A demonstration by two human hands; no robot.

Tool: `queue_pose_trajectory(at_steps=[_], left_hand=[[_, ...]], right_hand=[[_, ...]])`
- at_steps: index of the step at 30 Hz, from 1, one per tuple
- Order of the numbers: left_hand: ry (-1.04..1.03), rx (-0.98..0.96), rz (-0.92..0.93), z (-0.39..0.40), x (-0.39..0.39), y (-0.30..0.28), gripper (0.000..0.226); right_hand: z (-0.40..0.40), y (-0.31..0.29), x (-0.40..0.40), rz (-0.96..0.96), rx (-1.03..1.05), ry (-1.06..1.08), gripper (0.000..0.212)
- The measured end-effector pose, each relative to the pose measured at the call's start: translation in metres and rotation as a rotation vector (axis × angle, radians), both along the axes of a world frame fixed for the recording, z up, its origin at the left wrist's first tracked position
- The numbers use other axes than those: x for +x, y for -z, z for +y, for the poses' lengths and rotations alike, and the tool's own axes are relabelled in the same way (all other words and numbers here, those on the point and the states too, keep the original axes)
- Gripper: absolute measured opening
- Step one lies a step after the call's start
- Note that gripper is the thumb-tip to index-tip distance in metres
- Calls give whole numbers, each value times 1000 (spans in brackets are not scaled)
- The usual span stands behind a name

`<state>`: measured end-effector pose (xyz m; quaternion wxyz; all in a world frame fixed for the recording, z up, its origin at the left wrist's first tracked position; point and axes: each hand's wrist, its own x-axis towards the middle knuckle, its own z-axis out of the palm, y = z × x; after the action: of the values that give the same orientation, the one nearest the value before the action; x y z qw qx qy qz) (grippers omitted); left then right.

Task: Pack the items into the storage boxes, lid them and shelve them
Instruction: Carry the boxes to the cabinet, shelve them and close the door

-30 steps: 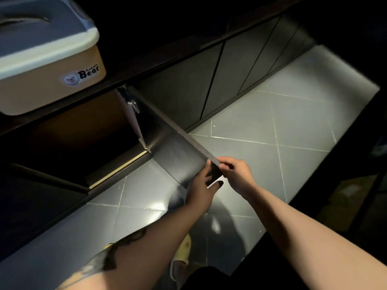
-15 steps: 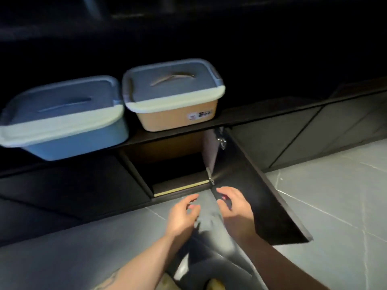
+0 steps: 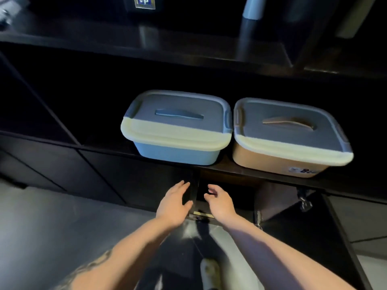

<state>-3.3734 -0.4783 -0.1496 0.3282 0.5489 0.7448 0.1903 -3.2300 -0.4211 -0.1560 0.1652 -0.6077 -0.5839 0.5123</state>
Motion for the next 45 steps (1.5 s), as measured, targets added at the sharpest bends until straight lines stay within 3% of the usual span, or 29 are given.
queue_pose_trajectory(at_steps=[8, 15, 17, 19, 24, 27, 30, 34, 37, 40, 45], left_hand=[[-145, -51, -5, 39, -8, 21, 67], [-239, 2, -23, 36, -8, 16, 67], [-308, 30, -60, 25, -11, 18, 66], [-377, 68, -119, 10, -12, 22, 65], [-421, 144, -214, -55, -22, 39, 74], [-468, 88, -345, -106, -42, 47, 78], [-466, -8, -565, -161, -62, 47, 76], [-529, 54, -722, -235, -89, 41, 63], [-621, 112, -717, -286, -119, 40, 47], [-639, 138, -596, -320, -149, 41, 39], [-755, 157, -441, -352, -206, 45, 31]], right_hand=[[72, 19, -36, -15, -265, -27, 54], [70, 35, -29, 73, -200, -86, 38], [63, 38, -24, 101, -165, -107, 21], [44, 34, -20, 101, -100, -140, 17], [-23, 34, -22, 139, -34, -247, 40], [-65, 35, -33, 60, -121, -331, 32], [-112, 27, -54, 31, -211, -406, 7], [-179, 26, -105, 38, -238, -562, 18], [-227, 33, -149, 53, -214, -585, 27], [-262, 31, -190, 80, -208, -582, 31], [-307, 28, -264, -60, -80, -595, 27]])
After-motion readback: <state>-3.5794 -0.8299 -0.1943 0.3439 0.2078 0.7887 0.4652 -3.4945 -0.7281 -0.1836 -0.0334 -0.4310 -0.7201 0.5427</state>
